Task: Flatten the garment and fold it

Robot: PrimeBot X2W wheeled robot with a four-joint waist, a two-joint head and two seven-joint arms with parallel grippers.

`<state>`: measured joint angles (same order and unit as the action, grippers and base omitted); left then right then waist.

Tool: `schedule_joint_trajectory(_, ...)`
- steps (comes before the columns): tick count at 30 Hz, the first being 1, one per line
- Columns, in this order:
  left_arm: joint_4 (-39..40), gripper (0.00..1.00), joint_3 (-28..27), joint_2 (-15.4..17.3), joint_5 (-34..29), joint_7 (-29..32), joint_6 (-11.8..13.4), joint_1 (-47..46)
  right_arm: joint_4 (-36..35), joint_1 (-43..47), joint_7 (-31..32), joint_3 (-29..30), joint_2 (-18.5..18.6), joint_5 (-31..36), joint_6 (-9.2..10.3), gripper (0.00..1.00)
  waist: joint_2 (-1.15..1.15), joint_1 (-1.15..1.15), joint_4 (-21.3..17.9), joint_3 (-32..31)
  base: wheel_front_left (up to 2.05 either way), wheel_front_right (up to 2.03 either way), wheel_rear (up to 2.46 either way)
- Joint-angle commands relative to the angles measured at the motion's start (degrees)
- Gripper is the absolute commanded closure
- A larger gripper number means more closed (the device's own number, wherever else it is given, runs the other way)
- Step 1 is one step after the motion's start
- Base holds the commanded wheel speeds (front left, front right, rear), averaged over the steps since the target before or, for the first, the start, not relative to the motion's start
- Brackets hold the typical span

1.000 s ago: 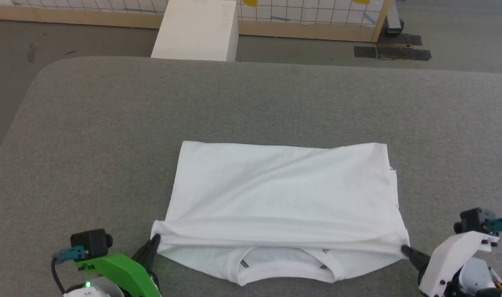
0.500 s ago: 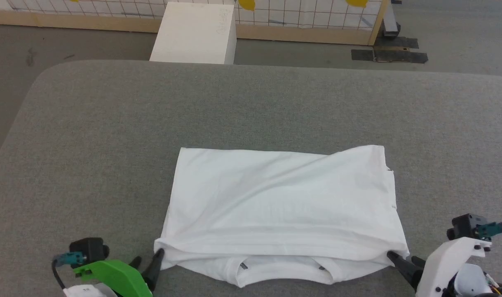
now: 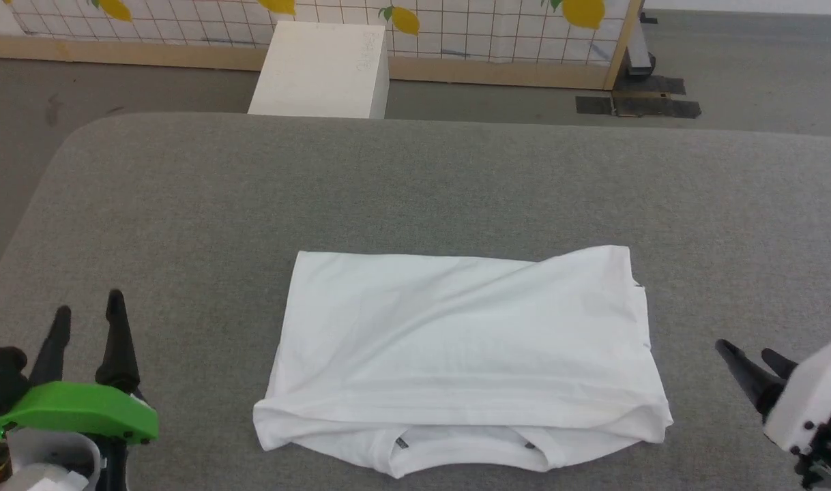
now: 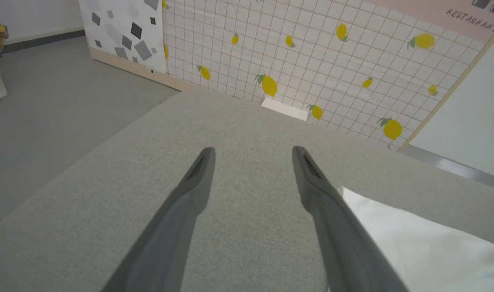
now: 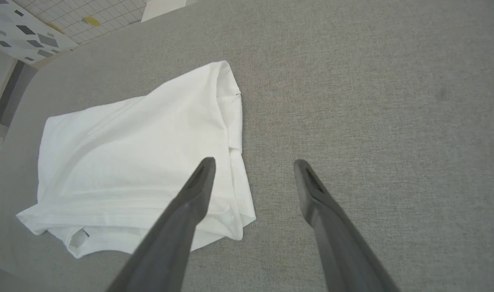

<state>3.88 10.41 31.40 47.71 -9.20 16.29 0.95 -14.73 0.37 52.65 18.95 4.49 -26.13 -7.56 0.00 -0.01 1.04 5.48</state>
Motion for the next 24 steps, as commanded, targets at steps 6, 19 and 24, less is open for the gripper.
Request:
schedule_joint_trajectory(6,0.7,0.0,1.5,-2.4,-14.3,-5.7,-2.6,-6.4,10.7,-7.5,2.2,-5.2,0.2,7.8,0.08,0.0,0.0,0.01,0.9,1.1,0.0,0.0,0.0)
schedule_joint_trajectory(19,5.0,0.0,-1.6,-12.8,-35.1,-5.8,-9.3,-7.1,30.8,-16.3,-2.4,-14.4,0.8,17.6,0.08,0.0,0.0,0.01,1.9,6.1,0.0,0.0,0.0)
schedule_joint_trajectory(24,4.2,0.0,-3.6,-15.1,-36.3,-5.8,-11.5,-6.6,35.2,-17.2,-2.7,-16.0,0.9,16.2,0.08,0.6,0.0,0.01,1.8,6.6,0.0,0.0,0.0)
